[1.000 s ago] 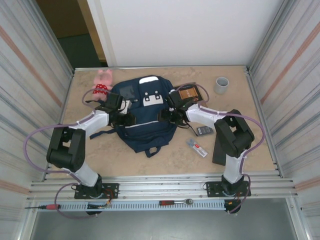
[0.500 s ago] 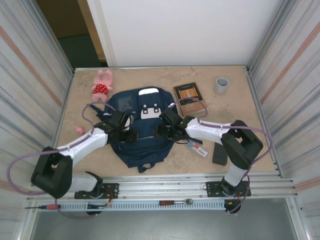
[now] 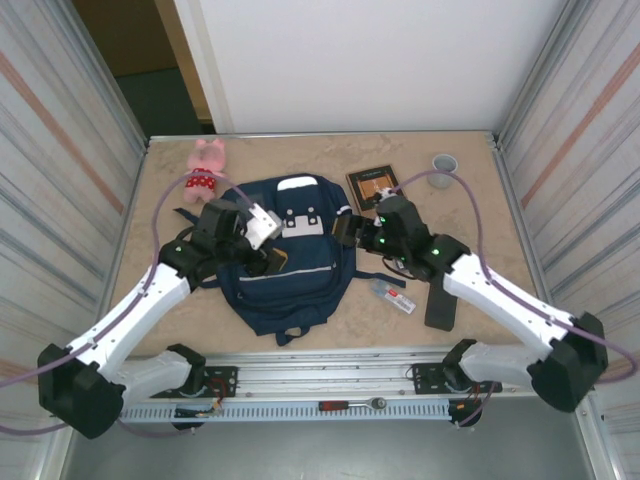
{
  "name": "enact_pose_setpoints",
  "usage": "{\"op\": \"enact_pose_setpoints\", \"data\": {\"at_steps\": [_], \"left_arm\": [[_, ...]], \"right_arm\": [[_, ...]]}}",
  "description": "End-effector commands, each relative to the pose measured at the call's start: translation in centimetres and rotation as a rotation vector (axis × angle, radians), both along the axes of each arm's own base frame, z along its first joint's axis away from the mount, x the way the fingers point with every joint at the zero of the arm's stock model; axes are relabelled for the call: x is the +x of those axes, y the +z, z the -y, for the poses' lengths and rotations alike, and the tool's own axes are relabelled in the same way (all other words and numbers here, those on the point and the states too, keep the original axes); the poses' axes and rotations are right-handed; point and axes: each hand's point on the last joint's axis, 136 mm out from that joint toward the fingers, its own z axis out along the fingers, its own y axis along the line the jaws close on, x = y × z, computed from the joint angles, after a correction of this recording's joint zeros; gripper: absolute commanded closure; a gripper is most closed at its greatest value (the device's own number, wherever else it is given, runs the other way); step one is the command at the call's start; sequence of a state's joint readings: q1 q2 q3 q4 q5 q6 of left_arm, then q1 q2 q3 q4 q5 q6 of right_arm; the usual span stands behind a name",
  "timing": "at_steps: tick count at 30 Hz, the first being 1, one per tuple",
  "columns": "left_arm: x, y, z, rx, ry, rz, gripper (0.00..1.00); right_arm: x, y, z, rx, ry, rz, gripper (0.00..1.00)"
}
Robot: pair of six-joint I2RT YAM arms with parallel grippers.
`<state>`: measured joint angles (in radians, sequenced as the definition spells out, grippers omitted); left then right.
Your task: Pack books, pencil case, and school supplies into a backpack
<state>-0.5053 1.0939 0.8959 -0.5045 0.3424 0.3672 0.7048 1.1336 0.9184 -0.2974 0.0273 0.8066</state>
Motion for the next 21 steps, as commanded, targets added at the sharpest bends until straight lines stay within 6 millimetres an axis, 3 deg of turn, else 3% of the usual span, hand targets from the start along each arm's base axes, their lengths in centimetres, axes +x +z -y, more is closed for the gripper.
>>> {"op": "enact_pose_setpoints", "data": {"at_steps": [1, 10, 14, 21], "left_arm": [[-2.7, -2.2, 1.8, 0.108, -0.391, 0.129, 0.38], [-0.2, -8.0, 2.5, 0.3, -0.481, 0.176, 0.26], [0.5, -9.5, 3.1, 0.302, -0.493, 0.162, 0.23], [-0.3, -11.2, 3.8, 0.299, -0.545, 0.11, 0.21]], "right_arm": [[-0.4, -1.1, 1.4, 0.017, -0.021, 0.015, 0.16], [-1.4, -3.0, 2.6, 0.036, -0.045, 0.019, 0.16], [-1.6, -2.5, 2.7, 0.049, -0.042, 0.04, 0.16], [-1.7, -3.1, 2.6, 0.041, -0.032, 0.031, 0.16]]}}
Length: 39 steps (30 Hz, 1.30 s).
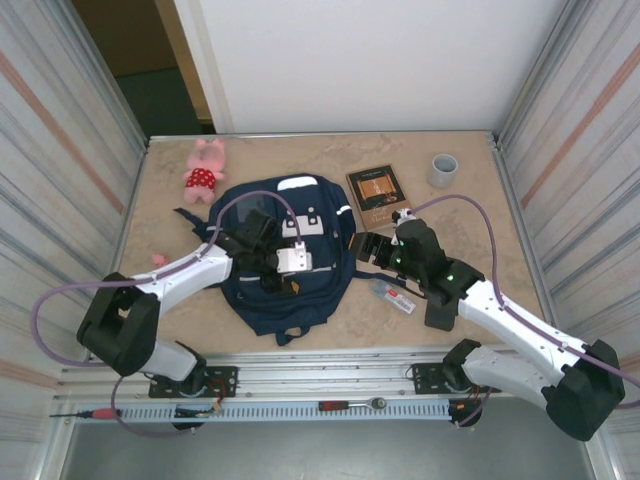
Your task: Pack books, pencil case, and school supplies into a backpack
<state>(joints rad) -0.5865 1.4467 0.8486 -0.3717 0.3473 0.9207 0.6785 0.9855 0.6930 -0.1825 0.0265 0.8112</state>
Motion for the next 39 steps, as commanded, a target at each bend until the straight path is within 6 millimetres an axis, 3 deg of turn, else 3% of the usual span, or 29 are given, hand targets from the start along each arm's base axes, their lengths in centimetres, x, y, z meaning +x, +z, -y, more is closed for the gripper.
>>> {"op": "enact_pose_setpoints", "data": {"at_steps": [1, 12, 19, 25, 30, 33, 39], "left_arm": [[-0.8, -0.3, 0.7, -0.008, -0.059, -0.01, 0.2], [-3.6, -0.2, 1.0, -0.058, -0.121, -0.08, 0.16], [-3.8, -0.5, 0.6, -0.047, -0.116, -0.081, 0.15], [0.0, -2.8, -0.9, 0.08, 0.0, 0.094, 0.17], [2.1, -3.0, -1.1, 0.121, 0.06, 0.172, 0.2], [2.3, -2.9, -1.0, 0.117, 0.069, 0.188, 0.38], [1.7, 1.0, -0.6, 0.033, 0.09, 0.21, 0.97]], "right_arm": [[0.0, -0.1, 0.0, 0.013, -0.004, 0.005, 0.16], [-0.1, -0.4, -0.2, 0.02, 0.002, -0.001, 0.17], [0.2, -1.1, -0.8, 0.022, 0.014, -0.021, 0.17], [0.1, -1.0, -0.9, 0.025, 0.018, -0.02, 0.17], [0.1, -1.1, -0.7, 0.022, 0.012, -0.021, 0.18], [0.0, -1.3, -0.8, 0.023, 0.013, -0.023, 0.18], [-0.1, -1.5, -0.4, 0.003, 0.016, -0.008, 0.19]]}}
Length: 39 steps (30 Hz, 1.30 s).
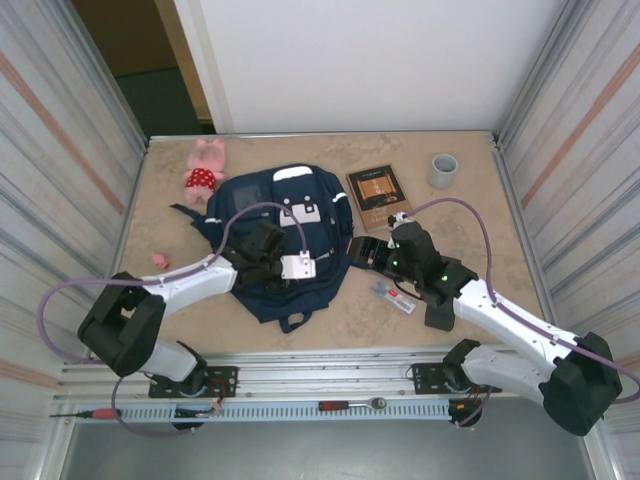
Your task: Pack books, pencil case, and school supplies into a backpack
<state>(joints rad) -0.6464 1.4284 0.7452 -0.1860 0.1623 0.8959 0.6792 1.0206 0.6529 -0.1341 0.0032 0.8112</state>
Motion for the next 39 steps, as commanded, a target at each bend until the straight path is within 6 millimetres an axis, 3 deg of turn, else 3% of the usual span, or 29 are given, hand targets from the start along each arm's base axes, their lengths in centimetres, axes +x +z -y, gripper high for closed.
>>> {"op": "enact_pose_setpoints", "data": {"at_steps": [1, 4, 10, 17, 23, 30, 39], "left_arm": [[0.0, 3.4, -0.2, -0.057, 0.017, 0.046, 1.0], [-1.1, 7.3, -0.1, -0.191, -0.001, -0.025, 1.0], [-2.3, 15.0, -1.9, -0.439, -0.036, -0.067, 1.0], [-2.4, 20.5, -3.6, -0.619, -0.046, -0.05, 1.0], [-2.3, 23.0, -4.6, -0.682, -0.056, -0.023, 1.0], [-2.6, 23.8, -4.6, -0.703, -0.087, -0.024, 1.0], [-3.0, 24.1, -4.5, -0.714, -0.101, -0.022, 1.0]], "right_arm": [[0.1, 0.6, 0.2, 0.007, -0.004, 0.032, 0.19], [0.7, 0.9, 0.5, 0.014, 0.03, 0.059, 0.19], [2.2, 1.2, 0.8, -0.003, 0.2, 0.118, 0.24], [2.7, 0.9, -0.5, -0.139, 0.5, 0.307, 0.25], [2.9, -1.3, -1.4, -0.225, 0.643, 0.376, 0.31], [4.3, -3.5, -2.1, -0.253, 0.686, 0.413, 0.32], [6.7, -3.9, -2.8, -0.257, 0.71, 0.462, 0.34]]}}
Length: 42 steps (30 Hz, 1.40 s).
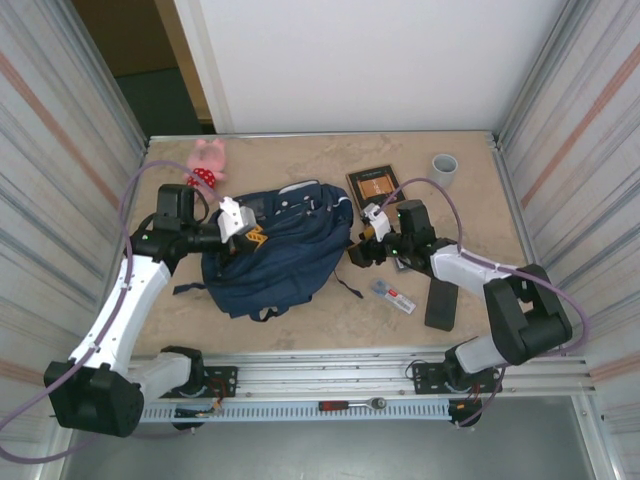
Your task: Pack books, pencil case, and school supplies into a backpack
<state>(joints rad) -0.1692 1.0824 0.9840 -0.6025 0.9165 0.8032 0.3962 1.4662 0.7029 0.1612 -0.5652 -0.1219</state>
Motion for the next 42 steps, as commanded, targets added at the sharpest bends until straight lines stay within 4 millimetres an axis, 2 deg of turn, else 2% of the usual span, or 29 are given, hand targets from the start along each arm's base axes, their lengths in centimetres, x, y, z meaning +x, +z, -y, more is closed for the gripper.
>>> {"op": "enact_pose_setpoints", "data": {"at_steps": [1, 8, 13, 15, 17, 25, 32, 37, 42], "left_arm": [[-1.2, 5.2, 0.9, -0.104, -0.086, 0.153, 1.0], [-1.1, 4.9, 0.9, -0.108, -0.082, 0.15, 1.0], [-0.7, 4.5, 0.7, -0.098, -0.061, 0.151, 1.0], [-0.1, 4.1, 0.4, -0.078, -0.026, 0.154, 1.0], [0.8, 3.6, -0.1, -0.047, 0.031, 0.163, 1.0], [3.8, 1.5, -2.3, 0.128, 0.259, 0.209, 1.0], [6.2, 0.8, -4.3, 0.219, 0.446, 0.206, 1.0], [7.0, 0.1, -5.1, 0.288, 0.505, 0.225, 1.0], [7.5, -0.6, -5.2, 0.352, 0.555, 0.231, 1.0]], "right_arm": [[1.6, 2.1, -0.8, 0.039, 0.05, 0.099, 0.35], [1.5, 3.2, -2.0, 0.103, 0.117, 0.114, 0.49], [1.1, 3.9, -2.1, 0.12, 0.133, 0.118, 0.83], [0.8, 4.1, -1.9, 0.116, 0.129, 0.118, 0.92], [0.6, 4.4, -1.8, 0.116, 0.127, 0.117, 0.96], [-0.8, 5.0, -1.7, 0.103, 0.139, 0.03, 0.99], [-3.5, 5.2, -2.6, 0.025, 0.194, -0.05, 0.99], [-5.0, 6.2, -2.5, 0.023, 0.23, -0.092, 0.99], [-6.8, 7.6, -3.3, 0.03, 0.28, -0.163, 0.98]]}}
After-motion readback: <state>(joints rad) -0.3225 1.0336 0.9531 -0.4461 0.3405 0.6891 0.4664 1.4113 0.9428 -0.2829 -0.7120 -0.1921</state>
